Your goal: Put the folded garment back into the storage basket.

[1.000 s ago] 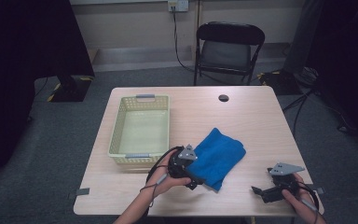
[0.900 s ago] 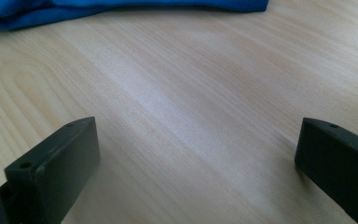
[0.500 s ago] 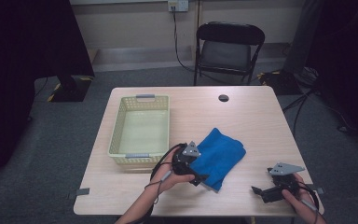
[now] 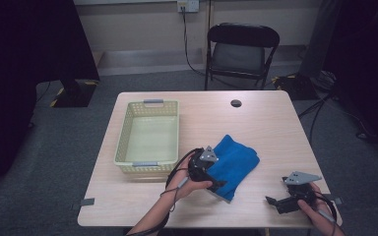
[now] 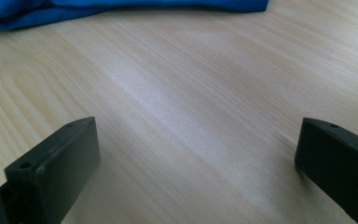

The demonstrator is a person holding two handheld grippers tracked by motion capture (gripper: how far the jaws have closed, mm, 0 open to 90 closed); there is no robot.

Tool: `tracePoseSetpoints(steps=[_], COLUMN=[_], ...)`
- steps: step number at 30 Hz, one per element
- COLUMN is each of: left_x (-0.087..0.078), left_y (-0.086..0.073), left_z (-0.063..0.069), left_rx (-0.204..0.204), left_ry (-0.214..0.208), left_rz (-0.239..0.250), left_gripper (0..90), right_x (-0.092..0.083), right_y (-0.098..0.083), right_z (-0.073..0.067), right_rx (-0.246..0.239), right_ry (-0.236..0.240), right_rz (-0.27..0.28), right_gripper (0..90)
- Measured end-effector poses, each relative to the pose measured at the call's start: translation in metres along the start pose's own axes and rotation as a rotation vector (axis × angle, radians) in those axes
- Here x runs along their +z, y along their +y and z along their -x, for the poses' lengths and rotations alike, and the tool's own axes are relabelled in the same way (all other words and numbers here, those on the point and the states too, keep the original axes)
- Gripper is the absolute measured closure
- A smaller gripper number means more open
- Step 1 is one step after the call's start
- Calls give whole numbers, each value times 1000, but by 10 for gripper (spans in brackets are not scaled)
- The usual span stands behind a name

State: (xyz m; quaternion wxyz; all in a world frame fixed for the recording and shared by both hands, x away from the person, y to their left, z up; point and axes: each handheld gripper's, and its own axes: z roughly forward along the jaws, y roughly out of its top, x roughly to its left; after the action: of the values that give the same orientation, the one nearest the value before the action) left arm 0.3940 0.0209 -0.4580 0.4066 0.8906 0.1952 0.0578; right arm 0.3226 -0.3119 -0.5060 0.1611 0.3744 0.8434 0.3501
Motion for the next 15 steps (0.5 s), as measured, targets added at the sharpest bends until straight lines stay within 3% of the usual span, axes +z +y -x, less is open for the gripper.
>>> tracePoseSetpoints(steps=[10, 15], left_x=[10, 15], left_y=[3, 3], left_z=[-2, -3], left_rx=[5, -11], left_ry=[0, 8], left_rz=[-5, -7], left_gripper=[51, 55], right_x=[0, 0], right_y=[0, 0], right_z=[0, 0], right_rx=[0, 0], right_ry=[0, 0], right_rz=[0, 0], right_gripper=[0, 0])
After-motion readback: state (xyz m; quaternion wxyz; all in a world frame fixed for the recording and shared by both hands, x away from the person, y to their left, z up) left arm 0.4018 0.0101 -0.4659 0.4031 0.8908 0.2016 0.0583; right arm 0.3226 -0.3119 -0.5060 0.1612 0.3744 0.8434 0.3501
